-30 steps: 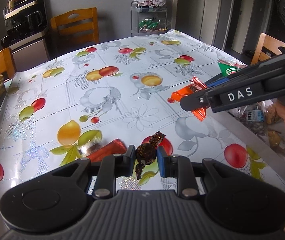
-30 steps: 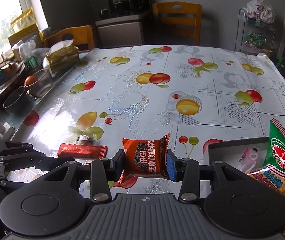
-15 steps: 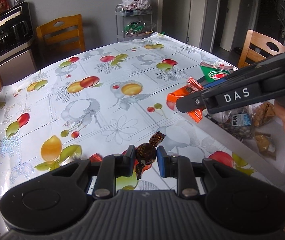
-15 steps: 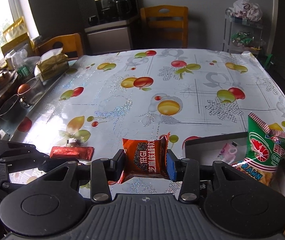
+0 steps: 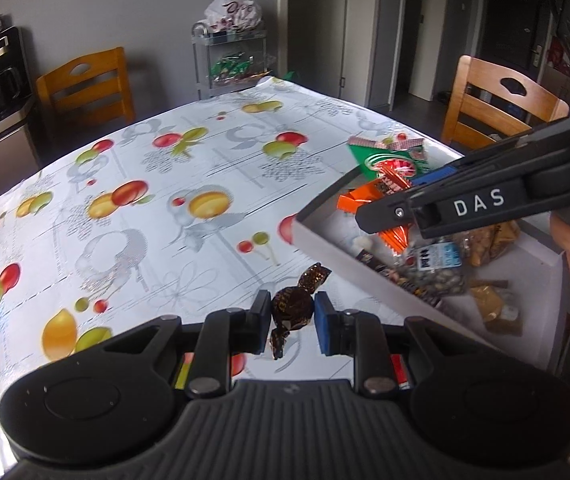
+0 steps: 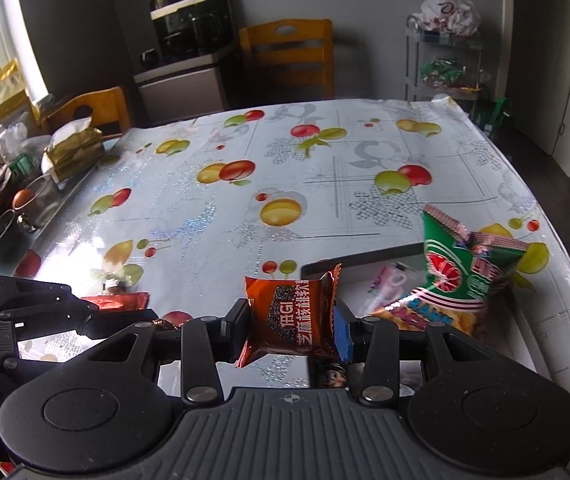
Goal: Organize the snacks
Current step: 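Carry the brown candy and red HIGI packet over the white box with both tools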
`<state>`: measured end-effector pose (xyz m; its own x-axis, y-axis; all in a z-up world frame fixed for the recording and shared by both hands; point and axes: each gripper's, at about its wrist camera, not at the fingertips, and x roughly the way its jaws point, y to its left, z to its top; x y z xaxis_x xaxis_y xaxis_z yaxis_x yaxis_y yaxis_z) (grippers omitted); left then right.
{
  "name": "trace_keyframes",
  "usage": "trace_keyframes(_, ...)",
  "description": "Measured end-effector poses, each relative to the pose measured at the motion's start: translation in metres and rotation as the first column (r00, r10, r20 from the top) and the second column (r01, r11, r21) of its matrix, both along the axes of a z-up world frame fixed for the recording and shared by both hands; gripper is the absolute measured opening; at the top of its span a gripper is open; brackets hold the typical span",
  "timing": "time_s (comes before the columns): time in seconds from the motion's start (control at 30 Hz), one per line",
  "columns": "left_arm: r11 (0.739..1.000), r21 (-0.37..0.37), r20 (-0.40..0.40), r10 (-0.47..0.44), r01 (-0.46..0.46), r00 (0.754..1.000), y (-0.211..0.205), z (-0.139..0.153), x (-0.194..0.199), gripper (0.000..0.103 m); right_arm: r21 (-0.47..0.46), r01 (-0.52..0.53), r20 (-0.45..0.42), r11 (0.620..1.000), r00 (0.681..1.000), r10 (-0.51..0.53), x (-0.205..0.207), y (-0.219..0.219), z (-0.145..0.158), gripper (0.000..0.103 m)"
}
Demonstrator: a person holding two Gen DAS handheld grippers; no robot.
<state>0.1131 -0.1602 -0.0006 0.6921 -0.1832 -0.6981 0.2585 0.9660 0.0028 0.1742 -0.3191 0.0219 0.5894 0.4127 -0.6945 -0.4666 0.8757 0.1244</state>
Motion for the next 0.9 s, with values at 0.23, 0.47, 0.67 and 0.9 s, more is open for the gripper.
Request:
trace_keyframes(0.23,0.999,-0.002,0.008,-0.044,0.044,0.999,-0.023,0.001,0.009,0.021,0.005,0.045,0.006,0.999,0.999,-0.045,0.001,-0.025,0.001,0.043)
trace_keyframes(0.47,0.996,-0.007,0.014,-0.091,0.092,0.996,-0.052,0.002,0.02,0.021,0.003,0.093,0.001,0.996,0.996,-0.093,0.002,-0.052,-0.002,0.043)
trace_keyframes(0.67,0.991,-0.014,0.012,-0.135,0.135,0.991,-0.079,-0.001,0.031,0.021,-0.002,0.141,-0.006,0.99,0.99,-0.141,0.005,-0.081,-0.005,0.043)
trace_keyframes(0.9,0.986,-0.015,0.008,-0.165,0.165,0.986,-0.1,-0.005,0.044,0.021,-0.006,0.172,-0.009,0.985,0.985,-0.172,0.011,-0.103,-0.007,0.044)
